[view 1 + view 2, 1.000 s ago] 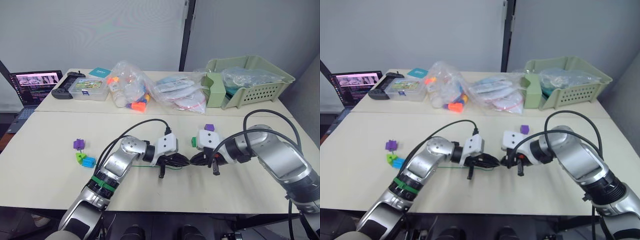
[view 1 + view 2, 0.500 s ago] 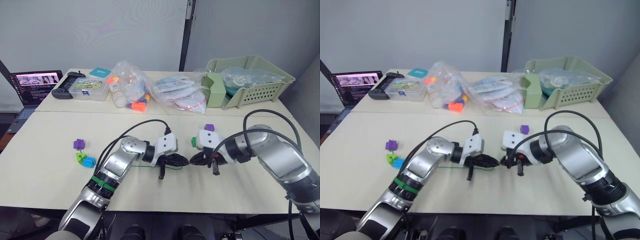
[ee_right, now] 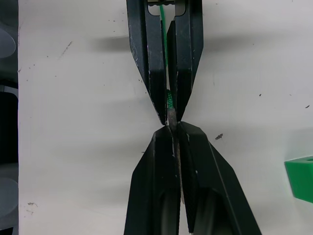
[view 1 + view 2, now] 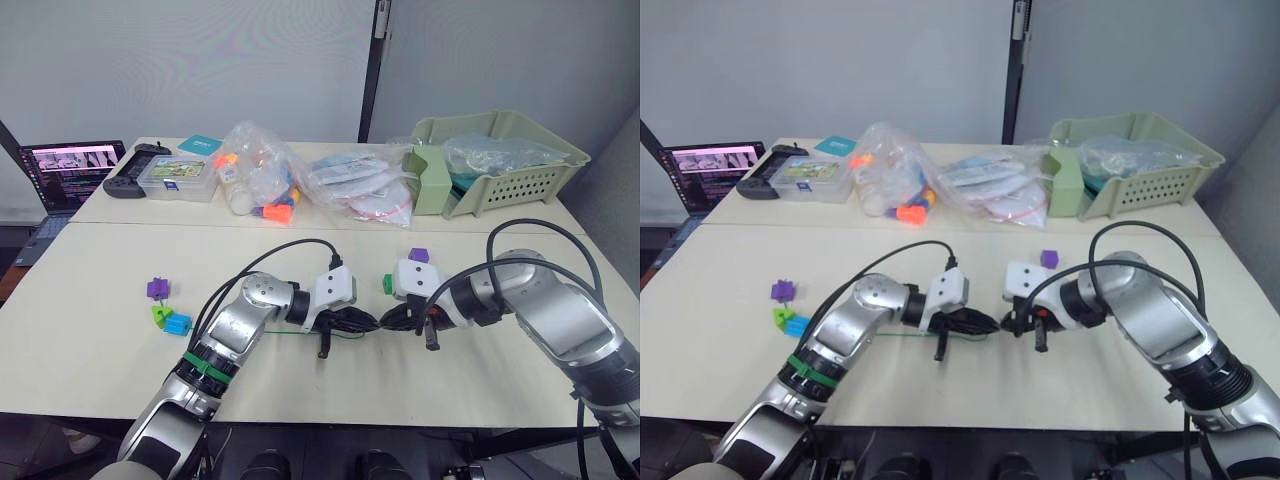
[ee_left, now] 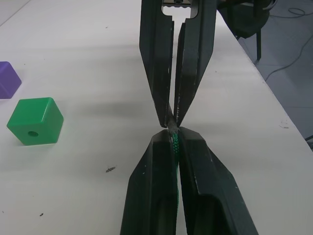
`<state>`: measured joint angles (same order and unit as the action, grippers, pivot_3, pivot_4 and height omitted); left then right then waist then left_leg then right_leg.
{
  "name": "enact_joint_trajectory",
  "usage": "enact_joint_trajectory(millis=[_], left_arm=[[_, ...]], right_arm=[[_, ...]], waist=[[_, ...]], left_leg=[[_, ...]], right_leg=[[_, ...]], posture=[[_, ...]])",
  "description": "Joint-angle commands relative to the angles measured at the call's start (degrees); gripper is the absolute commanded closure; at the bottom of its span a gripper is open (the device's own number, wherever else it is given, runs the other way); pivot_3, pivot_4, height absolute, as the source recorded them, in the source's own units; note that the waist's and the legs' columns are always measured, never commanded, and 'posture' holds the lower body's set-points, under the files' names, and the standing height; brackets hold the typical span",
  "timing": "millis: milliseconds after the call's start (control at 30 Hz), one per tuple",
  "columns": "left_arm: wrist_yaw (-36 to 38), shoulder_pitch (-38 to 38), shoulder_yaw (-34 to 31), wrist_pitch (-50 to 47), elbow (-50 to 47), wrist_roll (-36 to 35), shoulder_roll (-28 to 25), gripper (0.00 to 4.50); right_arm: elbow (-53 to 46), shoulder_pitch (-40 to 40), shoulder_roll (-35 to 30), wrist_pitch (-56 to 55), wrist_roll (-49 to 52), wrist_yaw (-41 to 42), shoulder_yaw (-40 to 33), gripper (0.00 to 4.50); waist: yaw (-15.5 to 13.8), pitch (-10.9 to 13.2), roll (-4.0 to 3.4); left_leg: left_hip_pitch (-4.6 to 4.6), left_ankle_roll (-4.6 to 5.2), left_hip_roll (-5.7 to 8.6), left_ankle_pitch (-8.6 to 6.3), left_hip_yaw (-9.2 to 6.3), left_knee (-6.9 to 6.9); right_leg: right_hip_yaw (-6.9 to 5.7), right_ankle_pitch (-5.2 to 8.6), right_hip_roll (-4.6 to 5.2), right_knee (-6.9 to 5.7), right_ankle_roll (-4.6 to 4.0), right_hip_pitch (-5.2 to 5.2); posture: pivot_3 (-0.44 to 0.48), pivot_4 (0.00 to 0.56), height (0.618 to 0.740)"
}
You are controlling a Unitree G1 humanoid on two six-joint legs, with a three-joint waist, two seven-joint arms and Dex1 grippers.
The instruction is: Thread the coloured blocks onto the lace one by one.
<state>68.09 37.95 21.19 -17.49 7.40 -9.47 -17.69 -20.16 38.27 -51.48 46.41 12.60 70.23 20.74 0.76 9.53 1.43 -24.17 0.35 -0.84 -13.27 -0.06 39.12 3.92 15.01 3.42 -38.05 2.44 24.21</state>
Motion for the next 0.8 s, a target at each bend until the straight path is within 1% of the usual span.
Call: enact_joint_trajectory(millis=[33, 800], left_arm=[[-0.5, 1.3, -1.5, 0.5, -1.8, -1.6, 0.6, 4.27], [-0.3, 1.6, -1.4, 0.4, -1.0, -1.4, 0.6, 4.27]], right_arm=[[-1.3, -0.1, -0.6, -0.3, 0.8, 0.3, -0.8, 4.50], [-1.1, -0.1, -0.4, -0.4, 0.6, 0.1, -0.8, 4.50]], waist=[[0.0, 0.0, 0.00], [0.0, 0.0, 0.00]], left_leg=[[0.00, 0.00, 0.00, 0.00, 0.00, 0.00], [0.00, 0.00, 0.00, 0.00, 0.00, 0.00]], right_leg=[[0.00, 0.00, 0.00, 0.00, 0.00, 0.00], [0.00, 0.00, 0.00, 0.00, 0.00, 0.00]], posture=[[0.000, 0.150, 0.737], [0.000, 0.150, 0.737]])
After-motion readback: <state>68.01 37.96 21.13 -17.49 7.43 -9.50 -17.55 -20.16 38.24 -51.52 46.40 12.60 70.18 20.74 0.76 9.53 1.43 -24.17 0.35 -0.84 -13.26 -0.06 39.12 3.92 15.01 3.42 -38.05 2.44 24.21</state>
